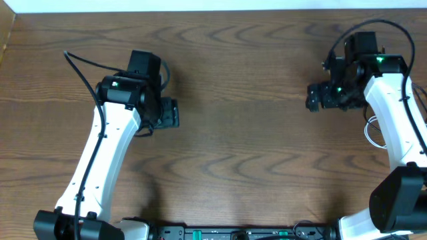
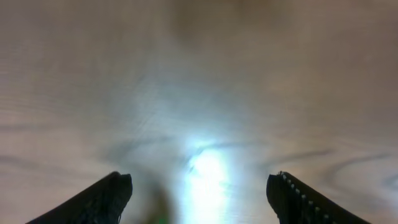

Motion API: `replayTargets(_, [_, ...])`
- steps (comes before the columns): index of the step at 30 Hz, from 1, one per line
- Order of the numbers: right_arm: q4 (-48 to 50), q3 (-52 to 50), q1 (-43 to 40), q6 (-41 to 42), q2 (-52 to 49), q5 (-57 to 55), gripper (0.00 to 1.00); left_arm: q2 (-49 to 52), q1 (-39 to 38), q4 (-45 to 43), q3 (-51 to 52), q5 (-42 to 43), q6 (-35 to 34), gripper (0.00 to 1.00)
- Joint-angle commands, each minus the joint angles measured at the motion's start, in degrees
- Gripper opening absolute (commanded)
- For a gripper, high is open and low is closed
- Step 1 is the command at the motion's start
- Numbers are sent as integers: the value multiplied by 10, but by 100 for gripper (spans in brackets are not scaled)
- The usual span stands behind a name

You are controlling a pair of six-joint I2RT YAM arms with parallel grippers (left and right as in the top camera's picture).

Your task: Untangle cables

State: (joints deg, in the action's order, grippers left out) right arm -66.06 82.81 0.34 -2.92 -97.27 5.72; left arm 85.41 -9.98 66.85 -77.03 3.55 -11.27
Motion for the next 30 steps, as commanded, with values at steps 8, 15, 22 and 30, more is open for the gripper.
replayTargets(8, [-54, -21, -11, 61, 21, -32, 99, -15, -1, 56, 54, -40, 12, 75])
replayTargets(15, [49, -150, -9, 76, 151, -31, 99, -104, -1, -21, 143, -40, -15, 75])
replayTargets(22, [128, -257, -9, 76, 336, -32, 99, -290, -1, -120, 228, -40, -13, 75])
replayTargets(30, [131, -283, -9, 76, 482, -32, 99, -448, -1, -130, 247, -40, -15, 76])
